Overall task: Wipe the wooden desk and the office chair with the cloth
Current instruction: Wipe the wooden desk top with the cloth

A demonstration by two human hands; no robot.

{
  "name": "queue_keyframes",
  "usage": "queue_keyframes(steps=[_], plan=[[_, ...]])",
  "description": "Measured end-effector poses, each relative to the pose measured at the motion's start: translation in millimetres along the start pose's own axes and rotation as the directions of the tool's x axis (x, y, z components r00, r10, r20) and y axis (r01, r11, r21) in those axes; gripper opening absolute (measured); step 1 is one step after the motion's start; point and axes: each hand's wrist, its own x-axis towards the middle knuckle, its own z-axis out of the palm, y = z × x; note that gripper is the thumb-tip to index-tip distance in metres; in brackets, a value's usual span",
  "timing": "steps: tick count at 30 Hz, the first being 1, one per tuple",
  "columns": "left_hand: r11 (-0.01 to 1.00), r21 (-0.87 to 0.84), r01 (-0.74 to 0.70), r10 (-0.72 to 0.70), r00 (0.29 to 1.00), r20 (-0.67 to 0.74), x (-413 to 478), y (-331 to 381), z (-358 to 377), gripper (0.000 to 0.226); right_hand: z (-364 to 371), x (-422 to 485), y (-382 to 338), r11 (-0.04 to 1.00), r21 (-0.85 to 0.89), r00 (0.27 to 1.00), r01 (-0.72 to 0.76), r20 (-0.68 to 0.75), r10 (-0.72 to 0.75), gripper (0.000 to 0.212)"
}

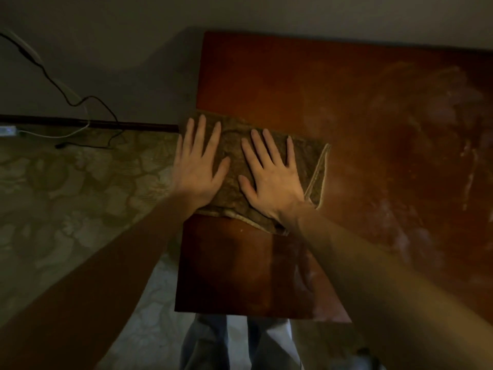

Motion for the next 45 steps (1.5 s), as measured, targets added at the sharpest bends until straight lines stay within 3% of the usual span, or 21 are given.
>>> queue_keyframes(steps=[8,17,26,35,45], plan=[[0.998,0.053,0.024,-0.023,0.999,-0.025,-77,15,13,0.071,8,-63,-22,0.998,0.001,0.998,0.059,0.010,-0.059,0.075],[0.994,0.090,-0.062,0.058,0.997,0.046,-127,16,15,0.072,20,-128,-69,0.991,0.050,0.992,-0.127,0.008,0.127,0.076],[0.993,0.109,-0.055,0.047,0.996,0.074,-178,24,14,0.073,27,-174,-93,0.987,0.095,0.991,-0.131,0.021,0.130,0.075],[0.975,0.211,-0.065,0.046,0.995,0.092,-205,66,26,0.078,23,-224,-42,0.997,0.066,0.995,0.026,0.097,-0.032,0.079],[0.982,0.186,-0.033,0.021,0.998,0.065,-149,71,27,0.081,16,-177,1,0.995,0.082,0.997,0.065,0.047,-0.069,0.079]])
